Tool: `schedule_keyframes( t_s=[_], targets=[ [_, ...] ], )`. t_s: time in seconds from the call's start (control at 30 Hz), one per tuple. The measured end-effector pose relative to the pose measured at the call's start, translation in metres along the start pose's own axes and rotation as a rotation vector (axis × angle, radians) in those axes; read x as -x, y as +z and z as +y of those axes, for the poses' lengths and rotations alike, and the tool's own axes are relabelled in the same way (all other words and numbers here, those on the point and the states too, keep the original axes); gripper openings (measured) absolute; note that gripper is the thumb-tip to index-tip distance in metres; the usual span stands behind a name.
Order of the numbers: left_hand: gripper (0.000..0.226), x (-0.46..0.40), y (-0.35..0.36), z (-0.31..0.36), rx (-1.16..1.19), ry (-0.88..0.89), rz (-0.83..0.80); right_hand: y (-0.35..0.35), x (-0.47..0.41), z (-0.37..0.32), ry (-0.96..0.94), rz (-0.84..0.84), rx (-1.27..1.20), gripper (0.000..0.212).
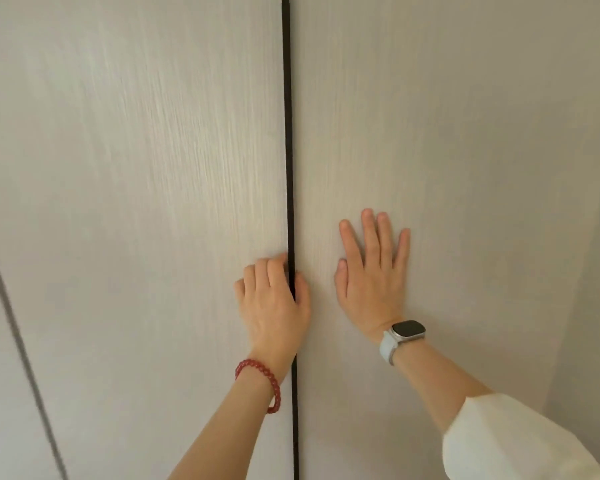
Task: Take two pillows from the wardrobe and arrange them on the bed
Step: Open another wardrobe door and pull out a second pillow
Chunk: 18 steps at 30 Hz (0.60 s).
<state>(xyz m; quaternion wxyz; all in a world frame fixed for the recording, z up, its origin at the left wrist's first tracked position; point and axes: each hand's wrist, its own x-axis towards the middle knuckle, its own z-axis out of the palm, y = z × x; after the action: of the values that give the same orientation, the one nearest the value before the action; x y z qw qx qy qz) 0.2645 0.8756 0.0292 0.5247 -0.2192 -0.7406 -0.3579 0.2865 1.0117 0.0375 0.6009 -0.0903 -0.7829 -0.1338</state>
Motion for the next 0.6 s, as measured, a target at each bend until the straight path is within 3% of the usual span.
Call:
schedule_keyframes(
  t_s=[0.07,0.3,0.37,0.6],
  targets=[
    [0.009,0.004,-0.007,0.004,-0.070,-0.033,-0.061,-0.004,0.001,0.002,-0.020,-0.074,0.016,0.054],
    [0.014,0.001,-0.028,0.014,-0.049,-0.181,-0.226,-0.035,0.007,0.005,-0.030,-0.257,-0.118,0.060],
    [0.015,0.004,-0.038,0.015,-0.013,-0.177,-0.234,-0.046,0.016,0.006,-0.023,-0.302,-0.220,0.062],
    [0.015,0.029,-0.115,0.014,0.188,-0.088,-0.186,-0.101,0.078,-0.028,0.068,-0.373,-0.793,0.031]
  ],
)
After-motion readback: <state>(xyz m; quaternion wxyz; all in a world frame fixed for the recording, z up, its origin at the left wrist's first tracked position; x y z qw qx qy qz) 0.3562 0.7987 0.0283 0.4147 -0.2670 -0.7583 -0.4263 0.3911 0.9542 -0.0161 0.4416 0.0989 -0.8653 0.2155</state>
